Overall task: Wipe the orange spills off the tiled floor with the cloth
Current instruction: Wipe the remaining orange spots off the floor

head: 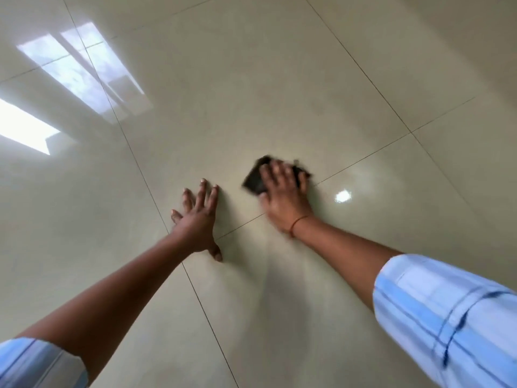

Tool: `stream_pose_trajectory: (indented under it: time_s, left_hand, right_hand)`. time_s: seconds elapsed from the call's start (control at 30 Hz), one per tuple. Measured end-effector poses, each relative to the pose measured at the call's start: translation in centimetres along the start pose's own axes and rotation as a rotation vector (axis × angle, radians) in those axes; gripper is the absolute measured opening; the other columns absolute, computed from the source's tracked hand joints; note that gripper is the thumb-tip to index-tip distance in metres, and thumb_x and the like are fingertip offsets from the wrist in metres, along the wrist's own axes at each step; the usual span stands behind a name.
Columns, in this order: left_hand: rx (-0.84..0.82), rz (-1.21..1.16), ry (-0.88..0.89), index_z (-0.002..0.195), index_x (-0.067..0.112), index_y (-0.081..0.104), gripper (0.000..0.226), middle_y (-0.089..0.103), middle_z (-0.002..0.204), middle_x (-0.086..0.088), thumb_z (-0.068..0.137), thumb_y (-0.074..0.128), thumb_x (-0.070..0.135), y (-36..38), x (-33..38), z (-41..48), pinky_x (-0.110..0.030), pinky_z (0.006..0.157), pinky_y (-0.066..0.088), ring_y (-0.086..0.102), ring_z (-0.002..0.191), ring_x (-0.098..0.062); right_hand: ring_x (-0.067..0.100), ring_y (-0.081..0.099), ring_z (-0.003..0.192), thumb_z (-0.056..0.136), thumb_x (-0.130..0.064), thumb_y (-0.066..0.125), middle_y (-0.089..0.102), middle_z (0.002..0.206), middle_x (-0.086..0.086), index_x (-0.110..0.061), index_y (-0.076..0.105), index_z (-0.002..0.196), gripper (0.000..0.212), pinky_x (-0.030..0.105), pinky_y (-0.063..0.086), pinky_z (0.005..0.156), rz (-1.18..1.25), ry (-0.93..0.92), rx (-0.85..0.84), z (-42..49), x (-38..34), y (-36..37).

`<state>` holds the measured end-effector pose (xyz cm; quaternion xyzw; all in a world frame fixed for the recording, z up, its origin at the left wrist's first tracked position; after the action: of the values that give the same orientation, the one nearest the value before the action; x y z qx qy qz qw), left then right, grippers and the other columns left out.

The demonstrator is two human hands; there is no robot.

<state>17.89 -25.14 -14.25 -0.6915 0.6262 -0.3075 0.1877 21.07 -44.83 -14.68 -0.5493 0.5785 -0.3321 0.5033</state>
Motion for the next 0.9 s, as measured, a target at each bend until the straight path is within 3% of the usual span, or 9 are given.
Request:
stream_pose_trajectory:
  time_s: [0.1, 0.2, 0.33, 0.4, 0.5, 0.6, 0.7, 0.77, 0.9]
  left_hand:
    - [-0.001, 0.010, 0.008, 0.146, 0.022, -0.027, 0.162, -0.043, 0.148, -0.001, 0.041, 0.095, 0.037, -0.2, 0.3, -0.4, -0.074, 0.103, 0.008, -0.030, 0.136, -0.044]
    - [-0.022, -0.006, 0.001, 0.145, 0.020, -0.029, 0.161, -0.044, 0.147, -0.003, 0.043, 0.095, 0.034, -0.6, 0.8, -1.0, -0.075, 0.103, 0.006, -0.032, 0.135, -0.045]
    - [-0.019, -0.017, -0.020, 0.145, 0.020, -0.029, 0.162, -0.045, 0.147, -0.002, 0.042, 0.096, 0.033, -0.5, 0.8, -0.6, -0.075, 0.101, 0.005, -0.034, 0.134, -0.045]
    - [-0.005, -0.019, -0.019, 0.145, 0.021, -0.029, 0.162, -0.047, 0.145, -0.001, 0.042, 0.095, 0.034, -0.1, 0.5, -0.3, -0.075, 0.102, 0.003, -0.036, 0.133, -0.043]
    - [0.018, 0.036, -0.046, 0.146, 0.022, -0.028, 0.161, -0.042, 0.149, -0.002, 0.042, 0.094, 0.041, -0.2, 0.2, -0.2, -0.072, 0.105, 0.010, -0.030, 0.137, -0.042]
    - [0.161, 0.088, -0.056, 0.151, 0.020, -0.008, 0.151, -0.018, 0.159, -0.007, 0.042, 0.089, 0.057, -2.0, 1.8, -0.2, -0.062, 0.113, 0.015, -0.011, 0.145, -0.037]
    - [0.287, 0.132, 0.087, 0.151, 0.021, -0.001, 0.147, -0.012, 0.160, -0.005, 0.040, 0.083, 0.068, -3.8, 7.7, 1.3, -0.057, 0.115, 0.010, -0.009, 0.146, -0.033]
    - [0.249, 0.122, 0.212, 0.151, 0.024, -0.007, 0.150, -0.019, 0.159, -0.002, 0.039, 0.084, 0.068, -4.4, 12.6, 3.5, -0.059, 0.114, 0.006, -0.013, 0.146, -0.033]
    - [0.146, 0.292, 0.403, 0.151, 0.025, -0.013, 0.155, -0.026, 0.158, -0.002, 0.039, 0.087, 0.062, -4.7, 21.5, 8.0, -0.062, 0.111, 0.004, -0.019, 0.144, -0.036]
  right_hand:
    - [0.023, 0.017, 0.150, 0.092, -0.038, 0.047, 0.019, 0.163, 0.004, -0.025, 0.025, 0.154, 0.067, 0.056, 0.014, 0.117, -0.061, -0.305, -0.108, -7.2, -3.8, 2.7]
    - [0.025, 0.032, 0.144, 0.085, -0.039, 0.060, 0.031, 0.158, 0.005, -0.025, 0.036, 0.151, 0.072, 0.057, 0.030, 0.112, -0.109, -0.323, -0.130, -11.6, 1.2, 1.4]
    - [0.020, 0.011, 0.150, 0.095, -0.042, 0.045, 0.010, 0.165, 0.001, -0.029, 0.013, 0.156, 0.070, 0.051, 0.012, 0.118, -0.102, -0.115, -0.076, -3.5, 4.5, -0.8]
    - [0.021, 0.009, 0.150, 0.095, -0.042, 0.043, 0.010, 0.164, 0.001, -0.027, 0.014, 0.155, 0.068, 0.052, 0.008, 0.118, -0.060, -0.047, -0.016, 1.8, 2.2, -1.2]
    - [0.022, 0.008, 0.150, 0.095, -0.041, 0.043, 0.011, 0.164, 0.002, -0.026, 0.016, 0.155, 0.068, 0.053, 0.004, 0.118, -0.036, -0.159, -0.022, 3.7, -2.0, -0.1]
    - [0.019, 0.006, 0.151, 0.096, -0.041, 0.041, 0.008, 0.165, 0.000, -0.029, 0.014, 0.156, 0.066, 0.051, 0.002, 0.118, -0.082, -0.309, -0.056, 3.3, 0.6, -0.1]
    - [0.023, 0.009, 0.150, 0.099, -0.039, 0.039, 0.012, 0.164, 0.004, -0.025, 0.015, 0.156, 0.064, 0.049, 0.006, 0.118, -0.011, -0.026, 0.024, 7.7, 10.8, -4.2]
    - [0.026, 0.012, 0.149, 0.100, -0.038, 0.040, 0.014, 0.163, 0.008, -0.021, 0.017, 0.155, 0.063, 0.049, 0.008, 0.119, 0.014, 0.200, 0.060, 8.3, 19.3, -6.7]
    - [0.033, 0.025, 0.145, 0.096, -0.039, 0.037, 0.027, 0.159, 0.015, -0.016, 0.030, 0.152, 0.062, 0.054, 0.014, 0.118, 0.027, 0.445, 0.213, -1.6, 26.7, -6.1]
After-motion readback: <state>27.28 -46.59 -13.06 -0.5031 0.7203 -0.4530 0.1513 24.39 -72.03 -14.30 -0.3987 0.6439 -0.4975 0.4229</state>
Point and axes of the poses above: each hand's wrist, its own z-axis towards the middle knuckle, its own y-axis out of the palm, x = y × z, the point moved 5 cm from there along z, towards the middle knuckle
